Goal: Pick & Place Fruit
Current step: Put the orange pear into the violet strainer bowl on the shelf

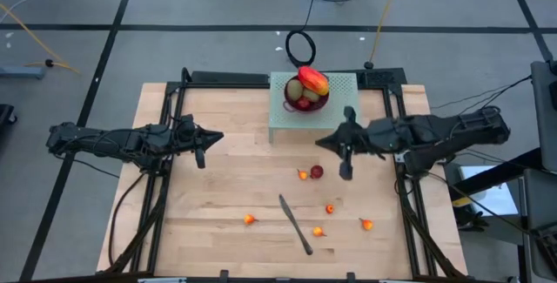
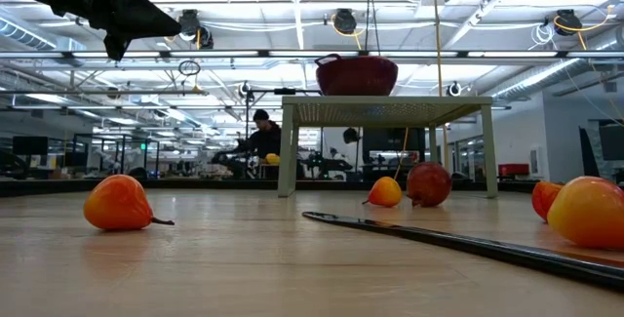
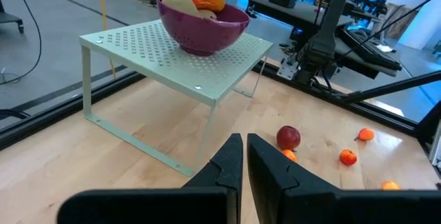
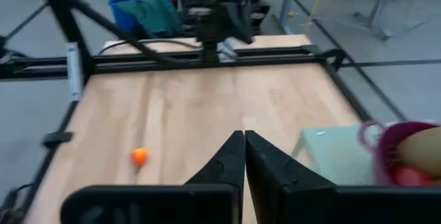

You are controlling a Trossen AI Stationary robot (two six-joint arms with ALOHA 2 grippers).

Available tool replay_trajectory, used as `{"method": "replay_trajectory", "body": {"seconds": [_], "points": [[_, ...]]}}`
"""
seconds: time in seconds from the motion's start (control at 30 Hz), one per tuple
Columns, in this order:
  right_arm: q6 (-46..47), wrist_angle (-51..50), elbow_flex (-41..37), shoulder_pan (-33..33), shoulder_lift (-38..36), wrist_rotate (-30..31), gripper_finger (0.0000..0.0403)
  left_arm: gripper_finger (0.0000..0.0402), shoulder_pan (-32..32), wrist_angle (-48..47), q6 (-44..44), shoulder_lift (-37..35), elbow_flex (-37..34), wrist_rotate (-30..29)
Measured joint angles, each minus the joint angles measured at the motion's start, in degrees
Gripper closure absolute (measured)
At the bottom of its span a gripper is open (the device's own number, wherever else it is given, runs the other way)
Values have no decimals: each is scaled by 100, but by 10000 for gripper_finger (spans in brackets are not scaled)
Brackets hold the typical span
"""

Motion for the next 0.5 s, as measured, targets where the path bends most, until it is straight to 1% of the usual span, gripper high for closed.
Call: {"method": "replay_trajectory", "body": {"seconds": [0.1, 0.3, 0.5], "points": [[241, -119, 0, 350, 0, 247, 401, 380, 0, 7, -4, 1, 0, 0], [749, -346, -83, 990, -1, 1003, 402, 380, 0, 72, 2, 2, 0, 0], [1040, -337, -425, 1322, -2, 1173, 402, 380, 0, 74, 0, 0, 0, 0]]}}
